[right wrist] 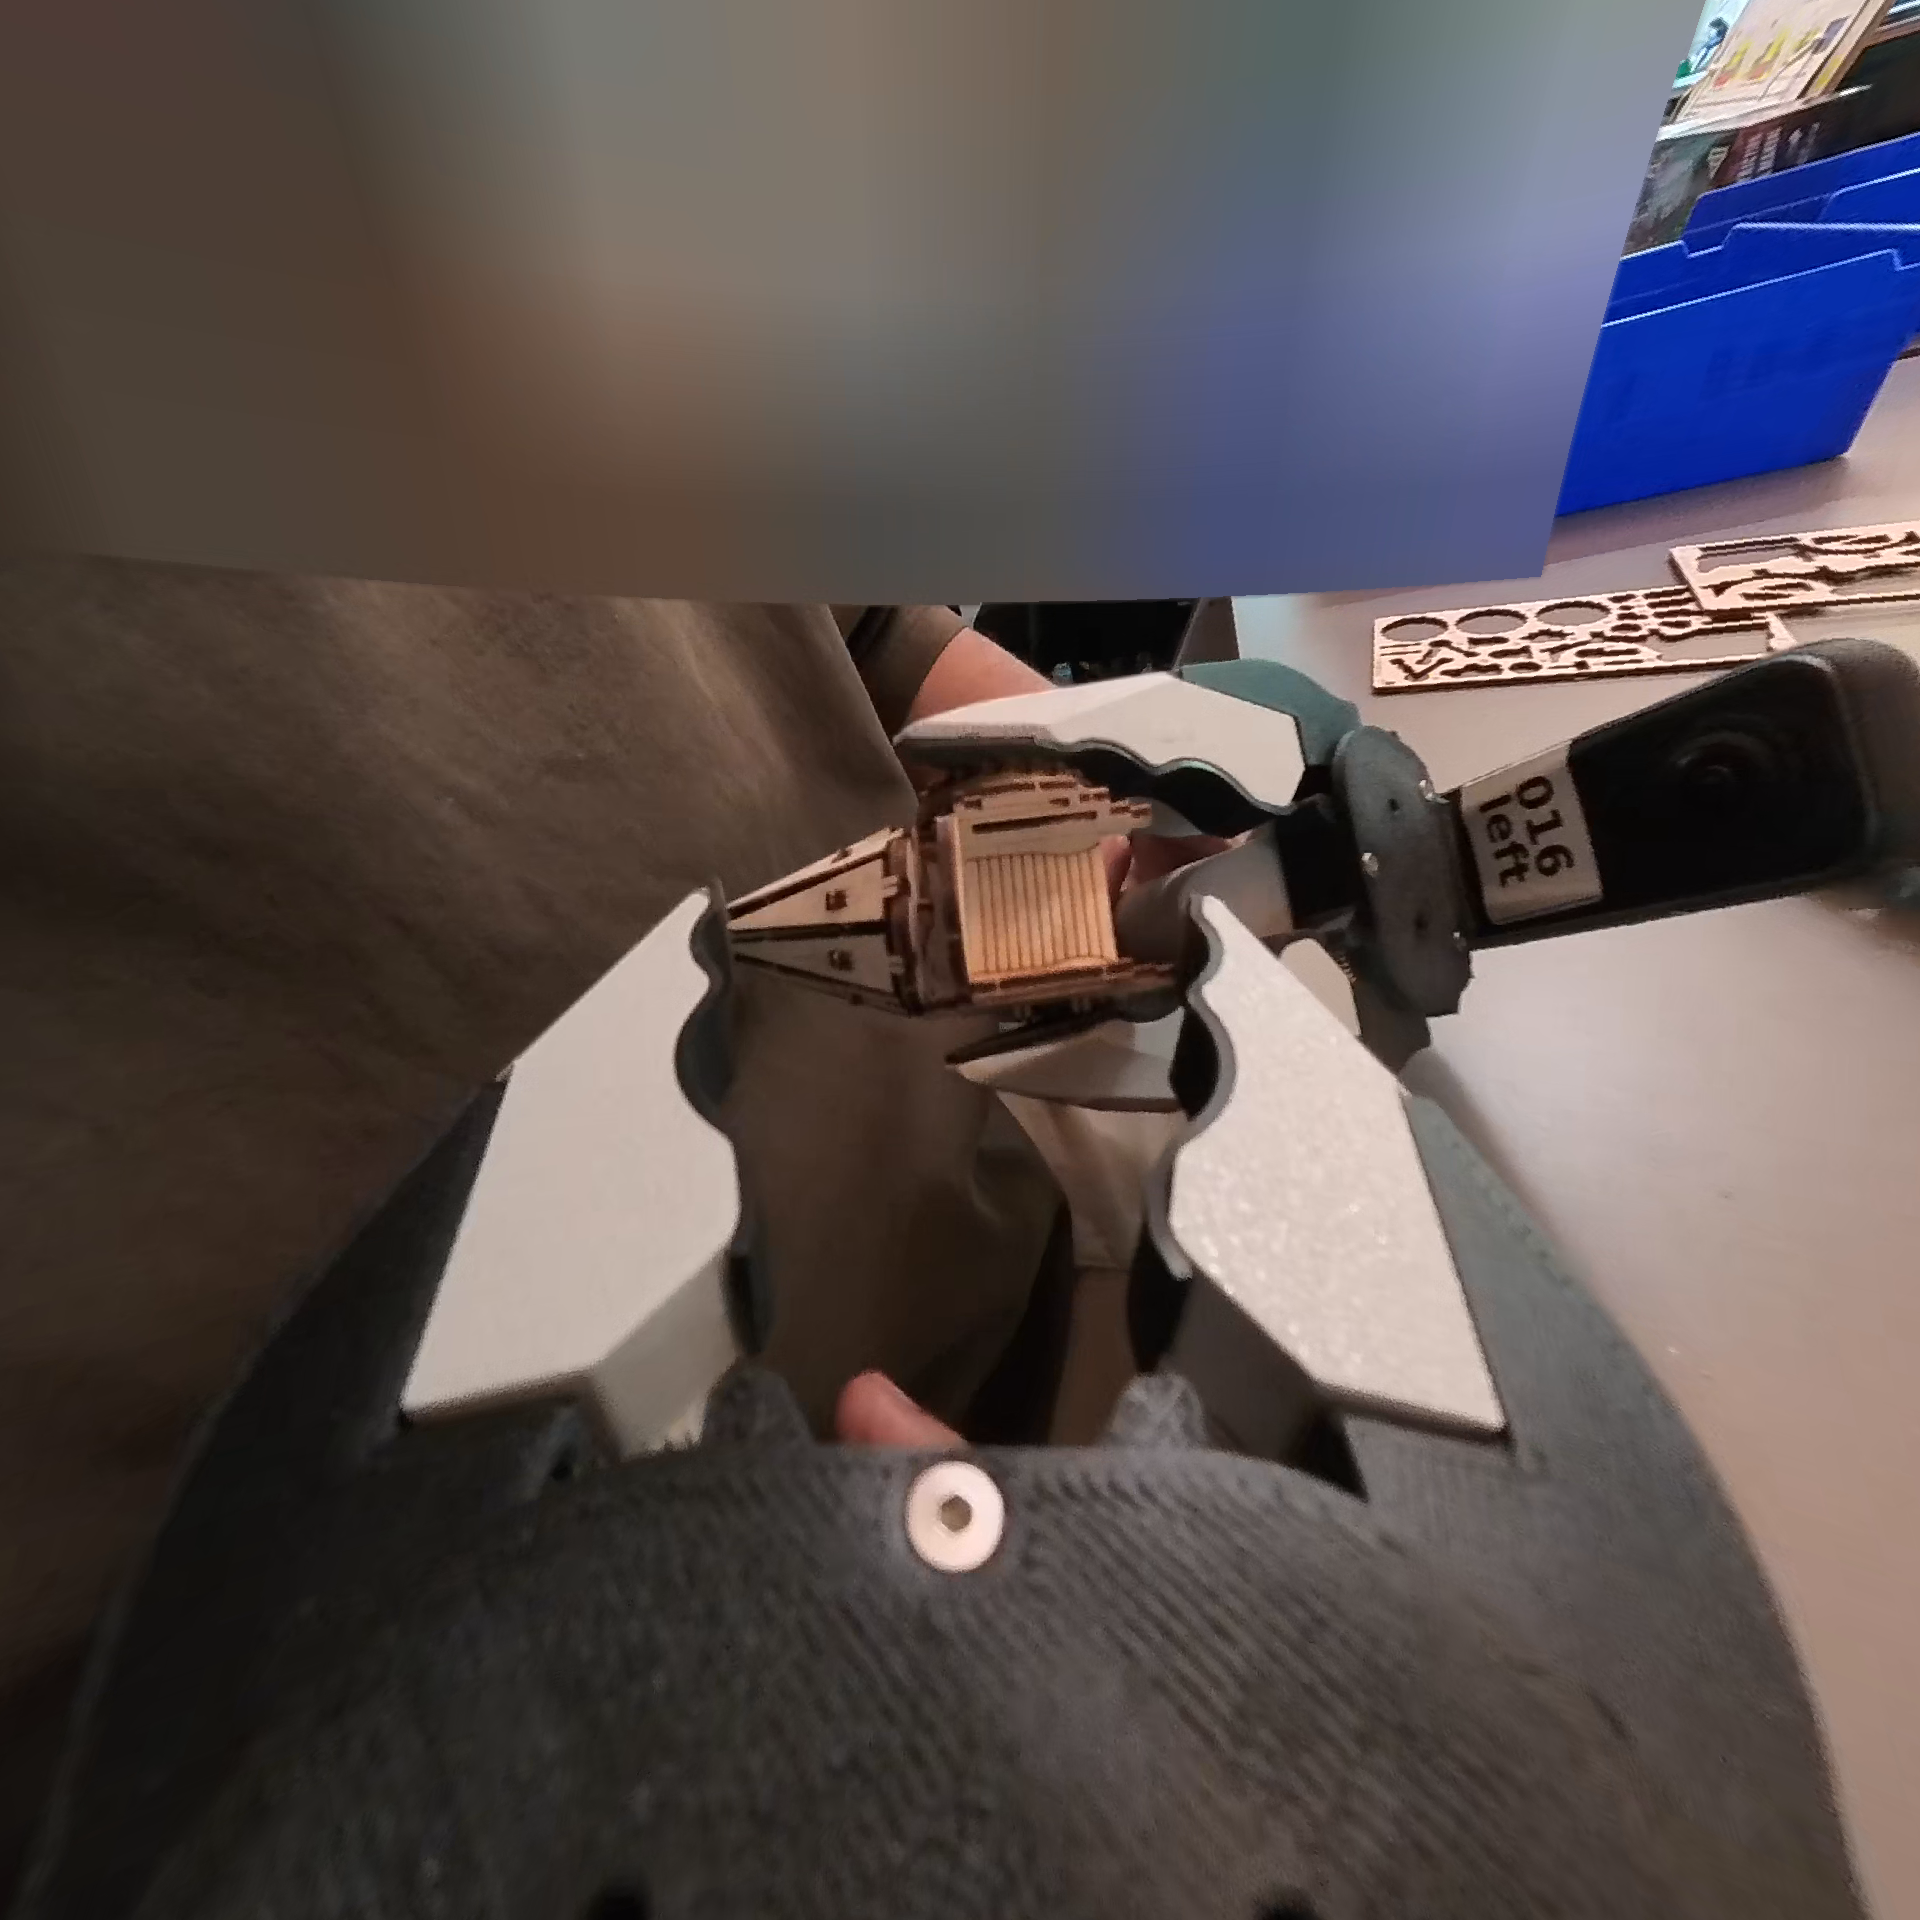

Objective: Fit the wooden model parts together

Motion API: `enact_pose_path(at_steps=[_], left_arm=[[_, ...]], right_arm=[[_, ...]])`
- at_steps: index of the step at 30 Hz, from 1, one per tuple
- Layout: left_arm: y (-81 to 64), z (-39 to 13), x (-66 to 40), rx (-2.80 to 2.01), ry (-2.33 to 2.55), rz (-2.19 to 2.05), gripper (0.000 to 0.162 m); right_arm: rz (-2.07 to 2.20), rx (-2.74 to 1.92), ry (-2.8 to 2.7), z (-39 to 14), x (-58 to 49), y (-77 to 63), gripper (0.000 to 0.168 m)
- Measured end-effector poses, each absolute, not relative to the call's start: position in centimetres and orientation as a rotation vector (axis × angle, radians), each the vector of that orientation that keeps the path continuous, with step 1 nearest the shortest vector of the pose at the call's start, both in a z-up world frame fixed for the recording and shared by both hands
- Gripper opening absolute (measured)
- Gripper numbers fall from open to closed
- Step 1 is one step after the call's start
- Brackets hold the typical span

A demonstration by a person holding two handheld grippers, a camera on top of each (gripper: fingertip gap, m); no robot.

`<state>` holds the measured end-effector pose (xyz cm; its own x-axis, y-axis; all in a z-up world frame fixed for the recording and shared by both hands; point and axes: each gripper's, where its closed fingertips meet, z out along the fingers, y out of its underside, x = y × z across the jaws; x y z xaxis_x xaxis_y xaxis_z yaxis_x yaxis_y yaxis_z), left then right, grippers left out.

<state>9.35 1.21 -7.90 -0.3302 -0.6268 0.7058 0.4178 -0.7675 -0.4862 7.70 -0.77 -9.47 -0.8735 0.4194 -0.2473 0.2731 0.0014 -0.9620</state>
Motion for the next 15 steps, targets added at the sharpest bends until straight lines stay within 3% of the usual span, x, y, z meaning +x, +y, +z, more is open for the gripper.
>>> enact_pose_path(at_steps=[15], left_arm=[[1.29,-8.0,9.23,-1.252,0.272,-2.125,0.05]], right_arm=[[1.994,-0.737,-2.154,-9.51,7.78,-0.64,0.085]])
